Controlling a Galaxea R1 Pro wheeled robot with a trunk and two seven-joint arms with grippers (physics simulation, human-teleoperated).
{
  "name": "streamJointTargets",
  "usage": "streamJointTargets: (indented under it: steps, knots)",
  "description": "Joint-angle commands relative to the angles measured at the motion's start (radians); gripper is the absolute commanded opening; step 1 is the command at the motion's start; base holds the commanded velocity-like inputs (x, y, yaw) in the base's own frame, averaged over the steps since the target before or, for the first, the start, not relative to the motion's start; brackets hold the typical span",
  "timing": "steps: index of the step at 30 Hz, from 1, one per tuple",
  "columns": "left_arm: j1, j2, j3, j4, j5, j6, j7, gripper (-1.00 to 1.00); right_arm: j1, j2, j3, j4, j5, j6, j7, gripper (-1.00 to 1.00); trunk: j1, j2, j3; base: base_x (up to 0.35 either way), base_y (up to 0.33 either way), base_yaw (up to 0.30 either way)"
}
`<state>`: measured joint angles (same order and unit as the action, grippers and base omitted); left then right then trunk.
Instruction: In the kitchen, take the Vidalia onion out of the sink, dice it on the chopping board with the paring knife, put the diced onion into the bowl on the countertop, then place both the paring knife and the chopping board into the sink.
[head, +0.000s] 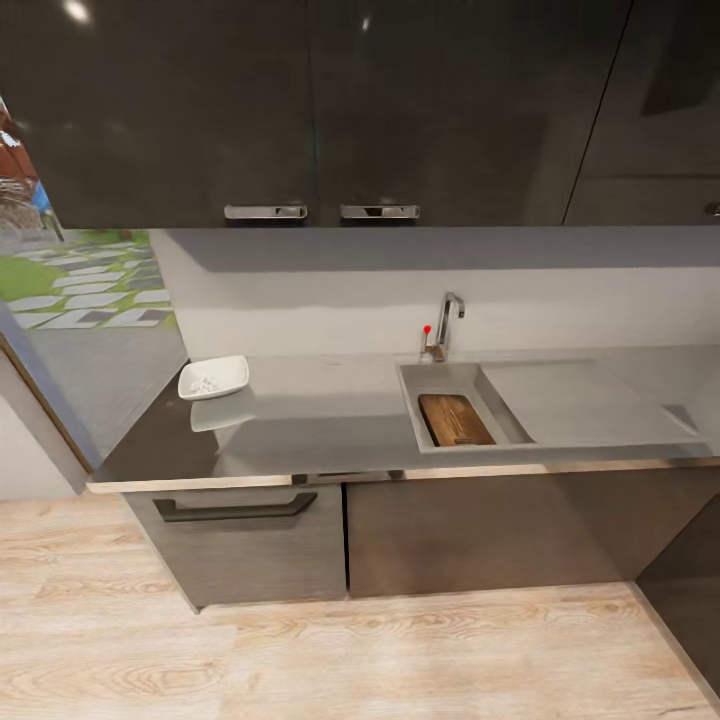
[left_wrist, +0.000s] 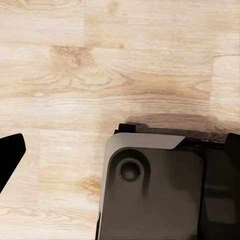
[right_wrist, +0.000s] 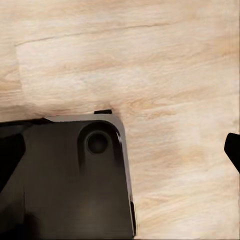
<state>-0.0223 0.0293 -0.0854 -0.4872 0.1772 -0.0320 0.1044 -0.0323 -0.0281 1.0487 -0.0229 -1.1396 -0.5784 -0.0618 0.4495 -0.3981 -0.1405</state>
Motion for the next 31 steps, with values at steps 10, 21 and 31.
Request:
streamJointTargets:
  steps: [10, 21, 31]
  knots:
    - [-0.001, -0.010, -0.014, 0.312, 0.012, 0.007, 0.012, 1.00, 0.003, -0.012, -0.058, -0.007, -0.130, 0.078, -0.006, 1.00, 0.001, -0.002, -0.002, 0.000, 0.000, 0.000]
    - [-0.001, 0.001, -0.017, 0.435, 0.010, 0.006, 0.006, 1.00, 0.003, -0.007, -0.058, -0.035, -0.131, 0.074, -0.001, 1.00, 0.001, -0.002, -0.002, 0.000, 0.000, 0.000]
    - [-0.001, 0.001, -0.017, 0.437, 0.010, 0.006, 0.006, 1.00, 0.005, -0.007, -0.058, -0.036, -0.131, 0.074, 0.000, 1.00, 0.001, -0.002, -0.002, 0.000, 0.000, 0.000]
